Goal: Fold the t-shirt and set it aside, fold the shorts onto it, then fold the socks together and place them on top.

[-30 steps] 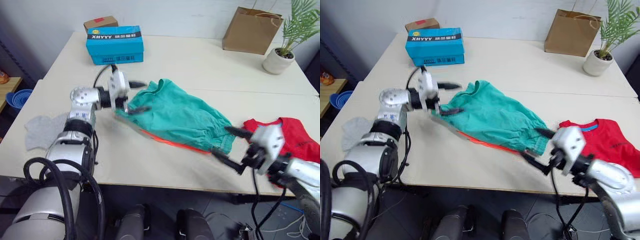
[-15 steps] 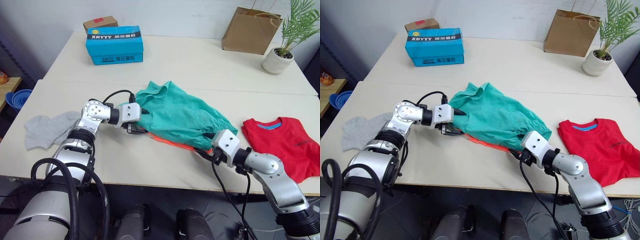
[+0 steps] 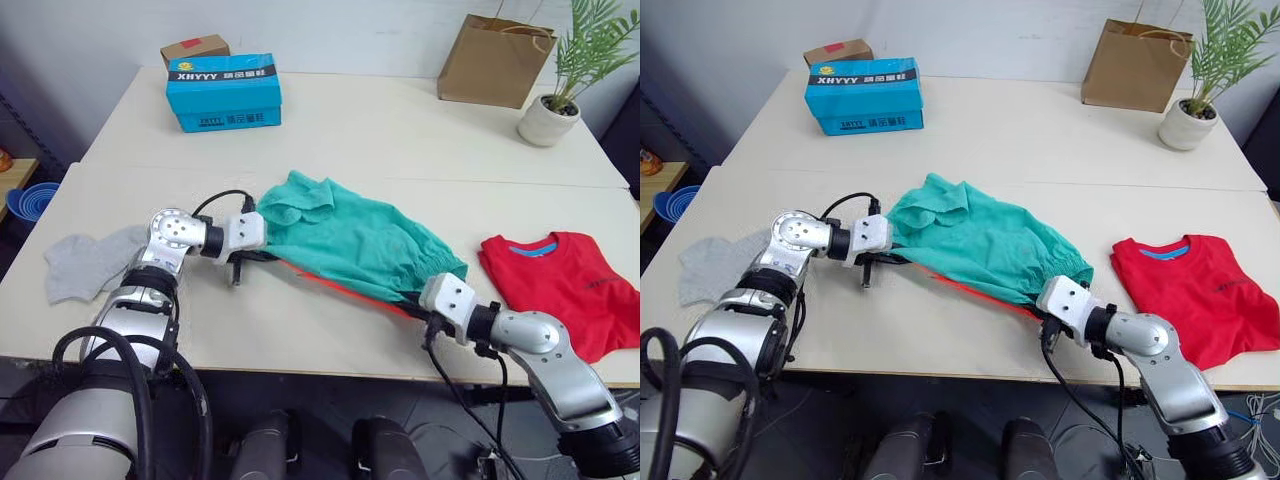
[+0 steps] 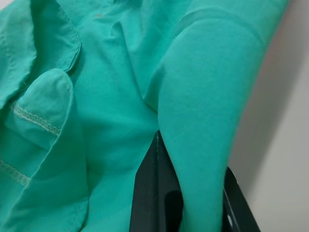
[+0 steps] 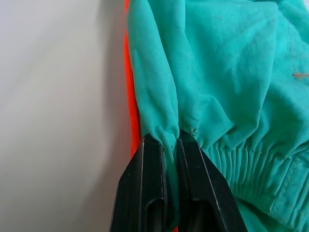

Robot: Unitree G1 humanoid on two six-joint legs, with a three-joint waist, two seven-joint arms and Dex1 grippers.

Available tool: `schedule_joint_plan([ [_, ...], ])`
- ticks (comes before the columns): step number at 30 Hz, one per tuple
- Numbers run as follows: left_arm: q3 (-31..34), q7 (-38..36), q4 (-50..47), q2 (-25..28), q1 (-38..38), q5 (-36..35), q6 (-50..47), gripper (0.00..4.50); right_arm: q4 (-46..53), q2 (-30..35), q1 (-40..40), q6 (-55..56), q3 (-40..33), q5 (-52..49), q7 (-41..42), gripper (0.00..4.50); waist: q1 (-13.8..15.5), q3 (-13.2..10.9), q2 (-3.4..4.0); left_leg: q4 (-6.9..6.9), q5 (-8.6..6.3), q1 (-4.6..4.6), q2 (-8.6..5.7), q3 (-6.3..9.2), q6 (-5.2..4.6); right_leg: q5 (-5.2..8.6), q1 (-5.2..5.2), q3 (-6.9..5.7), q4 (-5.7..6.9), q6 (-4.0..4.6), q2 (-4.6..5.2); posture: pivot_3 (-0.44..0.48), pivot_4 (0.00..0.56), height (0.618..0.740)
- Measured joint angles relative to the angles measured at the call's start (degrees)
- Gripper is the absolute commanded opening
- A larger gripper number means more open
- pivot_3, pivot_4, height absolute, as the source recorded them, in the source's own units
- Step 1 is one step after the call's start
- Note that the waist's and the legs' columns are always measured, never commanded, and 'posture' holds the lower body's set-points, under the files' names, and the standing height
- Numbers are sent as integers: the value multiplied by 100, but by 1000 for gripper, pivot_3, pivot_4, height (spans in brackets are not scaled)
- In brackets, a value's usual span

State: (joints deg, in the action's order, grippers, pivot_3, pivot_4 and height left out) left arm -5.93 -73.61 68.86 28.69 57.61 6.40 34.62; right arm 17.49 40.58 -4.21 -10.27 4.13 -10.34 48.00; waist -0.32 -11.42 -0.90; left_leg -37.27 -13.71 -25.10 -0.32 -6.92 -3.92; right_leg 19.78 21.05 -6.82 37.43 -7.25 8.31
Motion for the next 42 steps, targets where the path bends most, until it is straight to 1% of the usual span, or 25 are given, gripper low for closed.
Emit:
schedule_joint_plan([
  [2,84,-302,-601,72,-426,-277,-166,29,97,96,196,143,-80,-153,202,0,-4,1,1,1,0,6,0,3,0,0,-9,-2,-5,0,10,0,150,740],
  [3,110,-421,-1173,129,-794,-453,-306,29,167,145,354,204,-152,-221,296,0,-12,3,6,6,-2,11,0,4,1,0,-12,3,-8,0,18,0,150,740],
  [4,157,-489,-2115,236,-1432,-709,-653,29,234,220,576,304,-241,-281,417,0,-27,5,9,11,-5,22,2,6,4,0,-25,8,-14,0,19,0,150,740],
  [5,193,-472,-2634,272,-1809,-862,-878,29,244,276,704,353,-271,-303,473,0,-55,5,9,19,-8,45,2,15,6,0,-53,25,-29,0,21,0,150,740],
  [6,252,-377,-3471,371,-2332,-996,-1285,29,259,341,831,425,-307,-326,543,0,-83,5,9,19,-16,60,7,24,11,1,-71,35,-48,1,19,0,150,740],
  [8,260,-121,-4700,489,-3074,-1096,-2000,29,255,388,981,525,-448,-372,630,0,-110,5,9,20,-30,88,7,32,13,3,-105,35,-70,6,20,0,150,740],
  [10,275,184,-5640,608,-3633,-1121,-2666,29,249,426,1039,594,-547,-409,669,0,-114,6,12,25,-52,106,9,41,34,5,-130,30,-92,8,19,0,150,740],
  [13,414,844,-7252,654,-4732,-1229,-3744,29,172,499,1140,688,-726,-489,800,0,-115,8,17,25,-64,108,9,49,46,6,-136,32,-98,9,20,0,150,740],
  [16,459,1245,-8160,670,-5275,-1314,-4441,29,5,554,1107,811,-796,-511,949,0,-70,7,21,25,-63,106,9,51,49,7,-136,29,-102,11,20,0,150,740],
  [19,543,1705,-8906,668,-5856,-1347,-4824,29,-252,626,915,1021,-799,-560,1189,0,-38,7,23,28,-64,105,9,50,50,7,-141,29,-123,11,18,0,150,740],
  [23,546,2003,-9118,610,-6158,-1449,-4951,29,-474,644,767,1087,-775,-641,1413,0,29,7,29,31,-64,104,11,50,52,8,-141,27,-130,13,17,0,150,740],
  [27,711,2230,-9068,429,-6232,-1732,-4930,1049,-623,643,720,756,-790,-958,1535,1234,64,6,34,31,-67,100,10,52,50,7,-144,24,-144,13,19,0,150,740],
  [29,870,2234,-9039,436,-6251,-1931,-4899,1692,-656,643,821,588,-883,-1138,1610,1932,65,6,37,34,-68,98,10,52,51,7,-143,23,-145,13,19,0,150,740],
  [31,1038,2123,-9035,455,-6286,-2246,-4942,2272,-652,644,915,564,-1004,-1229,1655,2583,59,5,38,36,-69,99,10,52,52,8,-143,20,-146,13,19,0,150,740],
  [32,1165,1899,-9057,544,-6335,-2677,-5129,2549,-615,644,1013,494,-1130,-1352,1700,2911,54,5,38,39,-69,98,11,53,52,8,-143,19,-147,13,18,0,150,740],
  [33,1299,1706,-9073,675,-6431,-2998,-5286,2560,-589,656,1080,432,-1225,-1442,1722,3302,47,5,38,40,-70,98,12,54,55,8,-144,18,-148,13,18,0,150,740],
  [35,1664,1206,-9100,1080,-6585,-3919,-5881,2560,-332,745,1334,-111,-1526,-1934,1749,3923,30,-1,49,41,-71,97,14,56,56,10,-141,18,-148,18,17,0,150,740],
  [36,1863,1100,-9109,1214,-6575,-4213,-6074,2560,-213,813,1395,-330,-1628,-2140,1760,3923,29,-2,54,41,-71,98,15,58,56,11,-144,18,-149,20,17,0,150,740],
  [38,2276,990,-9106,1541,-6308,-5072,-6708,2560,166,898,1406,-1081,-1957,-2908,1675,3923,29,-5,60,38,-69,97,16,63,55,17,-146,18,-150,31,17,0,150,740],
  [39,2399,966,-9110,1622,-6194,-5306,-6856,2560,304,925,1359,-1271,-2042,-3114,1638,3923,29,-4,63,38,-70,98,16,64,55,18,-147,19,-153,32,17,0,150,740],
  [40,2492,924,-9083,1701,-6009,-5592,-7052,2560,462,938,1224,-1518,-2102,-3395,1551,3724,29,-2,65,38,-70,102,15,63,54,18,-151,20,-157,33,17,0,150,740],
  [42,2481,900,-9043,1709,-5689,-5789,-7210,2170,623,888,943,-1750,-2071,-3620,1384,3274,31,-3,65,42,-70,99,14,59,55,21,-149,23,-167,38,17,0,150,740],
])
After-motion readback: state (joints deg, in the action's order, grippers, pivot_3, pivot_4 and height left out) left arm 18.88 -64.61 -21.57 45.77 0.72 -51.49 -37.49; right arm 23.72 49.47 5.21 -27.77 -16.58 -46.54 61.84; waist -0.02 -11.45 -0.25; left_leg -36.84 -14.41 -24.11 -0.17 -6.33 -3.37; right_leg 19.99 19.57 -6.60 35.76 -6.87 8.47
